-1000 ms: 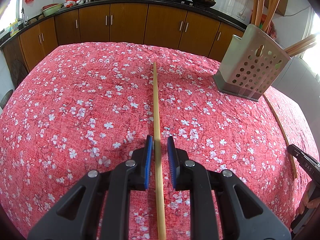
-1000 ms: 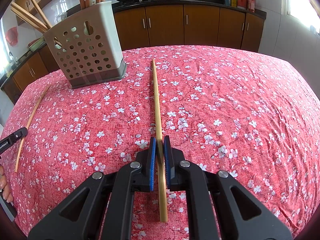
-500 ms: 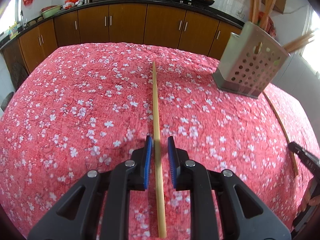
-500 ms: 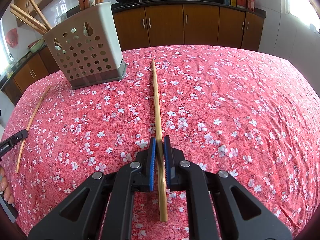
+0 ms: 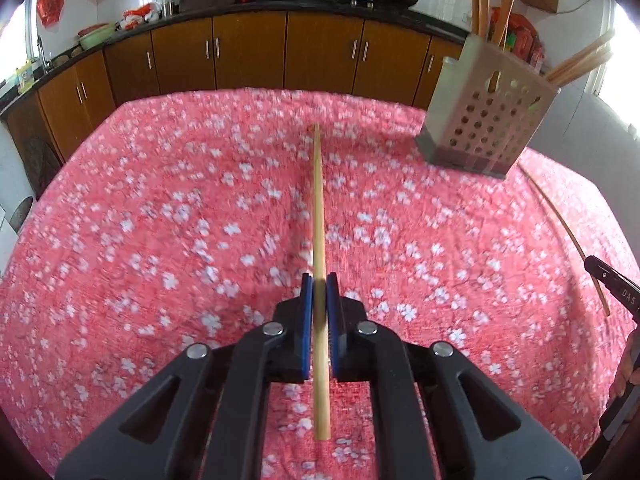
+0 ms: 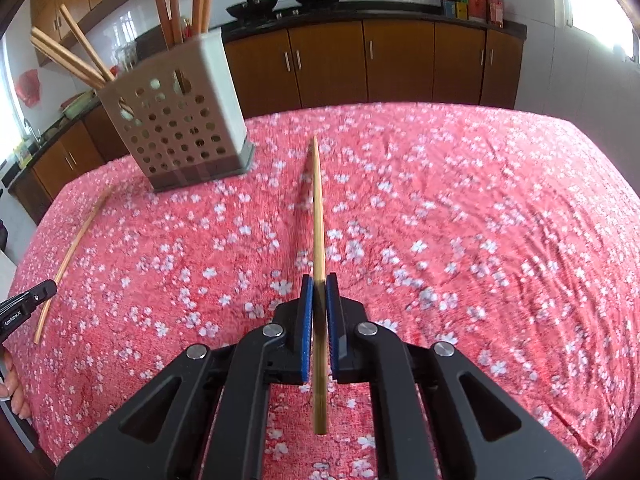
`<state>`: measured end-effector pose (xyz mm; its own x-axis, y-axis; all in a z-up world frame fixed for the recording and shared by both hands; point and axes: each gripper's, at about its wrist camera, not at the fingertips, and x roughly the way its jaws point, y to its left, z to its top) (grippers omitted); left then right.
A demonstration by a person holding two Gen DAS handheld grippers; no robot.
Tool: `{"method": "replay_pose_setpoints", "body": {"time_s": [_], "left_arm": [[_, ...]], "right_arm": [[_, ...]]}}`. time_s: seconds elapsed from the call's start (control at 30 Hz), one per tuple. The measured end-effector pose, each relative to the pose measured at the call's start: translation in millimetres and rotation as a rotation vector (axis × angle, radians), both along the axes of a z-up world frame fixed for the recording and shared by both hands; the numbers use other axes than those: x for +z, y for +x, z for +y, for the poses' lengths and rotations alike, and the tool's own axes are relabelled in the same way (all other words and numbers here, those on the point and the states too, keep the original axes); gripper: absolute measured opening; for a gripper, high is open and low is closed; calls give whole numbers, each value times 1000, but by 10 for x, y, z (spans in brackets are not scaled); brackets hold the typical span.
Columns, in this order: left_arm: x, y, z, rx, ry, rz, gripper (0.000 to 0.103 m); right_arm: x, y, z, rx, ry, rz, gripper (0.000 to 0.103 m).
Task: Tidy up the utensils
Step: 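Lift both chopsticks upright and carry them above the holder with both tools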
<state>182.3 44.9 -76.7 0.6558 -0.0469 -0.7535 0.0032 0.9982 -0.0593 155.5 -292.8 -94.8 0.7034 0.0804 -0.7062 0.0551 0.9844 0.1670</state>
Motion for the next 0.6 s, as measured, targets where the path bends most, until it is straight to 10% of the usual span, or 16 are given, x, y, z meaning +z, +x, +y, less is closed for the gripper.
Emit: {"method": "replay_pose_setpoints", "body": {"time_s": [0.6], "left_arm": [[936,-205,-95,-33,-3,-277,8]], "right_arm": [[598,-161,-100,-14,2,-194,8]]}}
